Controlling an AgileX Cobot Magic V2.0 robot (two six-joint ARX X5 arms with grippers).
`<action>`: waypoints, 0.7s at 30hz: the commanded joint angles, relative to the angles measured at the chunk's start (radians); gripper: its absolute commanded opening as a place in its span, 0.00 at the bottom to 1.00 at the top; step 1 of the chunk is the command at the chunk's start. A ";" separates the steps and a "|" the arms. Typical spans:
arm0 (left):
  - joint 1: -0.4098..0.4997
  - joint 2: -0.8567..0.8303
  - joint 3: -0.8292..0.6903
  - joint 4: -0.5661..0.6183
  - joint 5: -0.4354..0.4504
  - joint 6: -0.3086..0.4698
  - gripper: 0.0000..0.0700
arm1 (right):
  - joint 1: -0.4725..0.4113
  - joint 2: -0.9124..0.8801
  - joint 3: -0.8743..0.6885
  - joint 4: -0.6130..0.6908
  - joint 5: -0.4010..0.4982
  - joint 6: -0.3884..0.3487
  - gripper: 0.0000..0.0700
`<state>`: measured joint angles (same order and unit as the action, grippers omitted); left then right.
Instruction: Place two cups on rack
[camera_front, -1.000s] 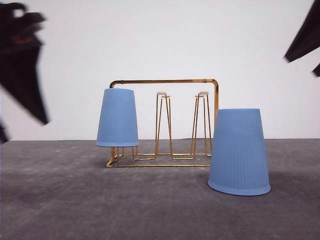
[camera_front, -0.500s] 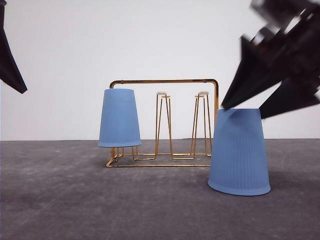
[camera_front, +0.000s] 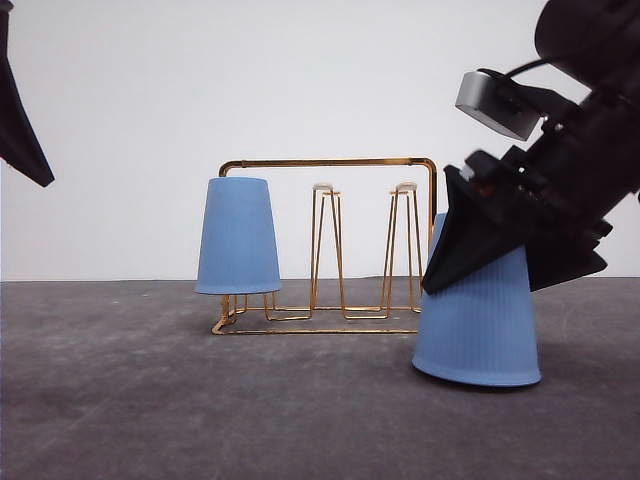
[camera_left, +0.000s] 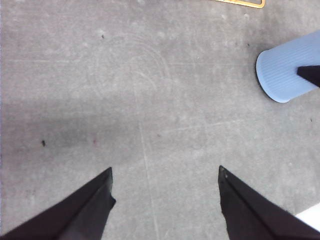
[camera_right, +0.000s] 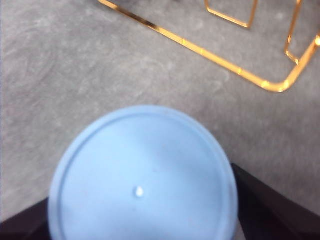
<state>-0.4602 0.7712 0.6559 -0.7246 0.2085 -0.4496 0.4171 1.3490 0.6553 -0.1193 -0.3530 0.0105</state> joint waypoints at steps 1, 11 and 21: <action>-0.004 0.005 0.006 0.006 0.002 -0.008 0.55 | 0.004 -0.002 0.041 -0.055 -0.006 0.035 0.58; -0.004 0.005 0.006 0.007 0.001 0.003 0.55 | 0.006 -0.004 0.416 -0.441 0.077 0.028 0.58; -0.004 0.005 0.006 0.007 -0.019 0.022 0.55 | 0.005 0.009 0.541 -0.263 0.159 -0.003 0.58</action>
<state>-0.4602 0.7712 0.6559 -0.7243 0.1915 -0.4377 0.4179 1.3432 1.1774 -0.4083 -0.2012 0.0212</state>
